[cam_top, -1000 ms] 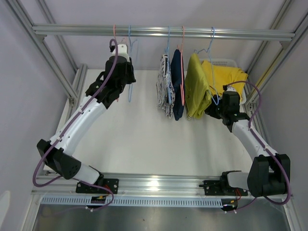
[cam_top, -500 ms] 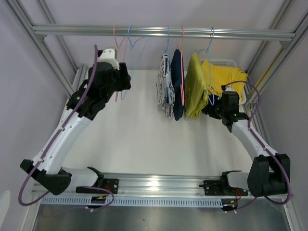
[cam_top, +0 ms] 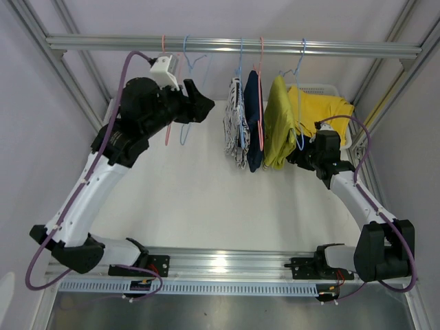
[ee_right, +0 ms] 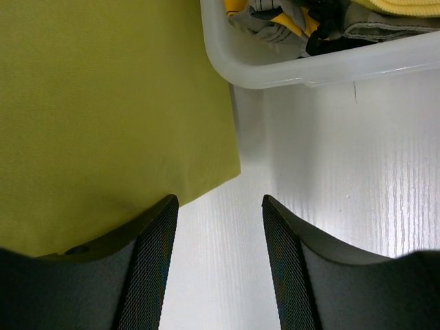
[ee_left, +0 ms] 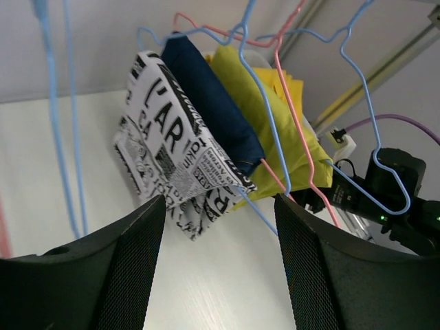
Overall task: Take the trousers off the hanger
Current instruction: Place the hanger at the clothesline.
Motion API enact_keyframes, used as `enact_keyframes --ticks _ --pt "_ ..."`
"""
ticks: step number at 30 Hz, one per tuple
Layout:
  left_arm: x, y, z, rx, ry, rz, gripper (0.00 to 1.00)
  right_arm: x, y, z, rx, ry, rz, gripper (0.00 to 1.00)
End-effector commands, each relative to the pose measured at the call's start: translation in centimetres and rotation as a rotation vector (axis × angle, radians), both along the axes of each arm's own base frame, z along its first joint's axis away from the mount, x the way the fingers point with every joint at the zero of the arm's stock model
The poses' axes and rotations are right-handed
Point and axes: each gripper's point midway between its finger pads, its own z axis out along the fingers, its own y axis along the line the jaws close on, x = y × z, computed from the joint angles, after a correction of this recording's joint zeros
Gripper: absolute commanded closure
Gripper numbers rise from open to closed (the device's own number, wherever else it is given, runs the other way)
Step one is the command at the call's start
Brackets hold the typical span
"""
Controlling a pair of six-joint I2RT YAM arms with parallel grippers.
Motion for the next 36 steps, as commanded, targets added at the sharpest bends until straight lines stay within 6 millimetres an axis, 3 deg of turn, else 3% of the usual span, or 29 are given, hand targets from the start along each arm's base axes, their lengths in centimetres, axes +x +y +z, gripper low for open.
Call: enact_keyframes --ticks 1,13,23,36 --pt "0.4 -3.6 0.4 -0.079 0.030 -0.134 0.31 0.1 0.4 0.5 0.003 -0.023 0.015 0.43" --pt "2.9 -10.4 -0.8 -0.224 0.095 -0.345 0.33 0.1 0.6 0.2 -0.001 -0.019 0.015 0.43" --pt "4.4 -12.0 -1.3 -0.281 0.087 -0.379 0.35 0.0 0.5 0.4 -0.017 -0.032 0.009 0.42" --pt "5.6 -12.9 -4.0 -0.404 0.173 -0.487 0.50 0.1 0.3 -0.3 -0.032 -0.012 -0.004 0.39"
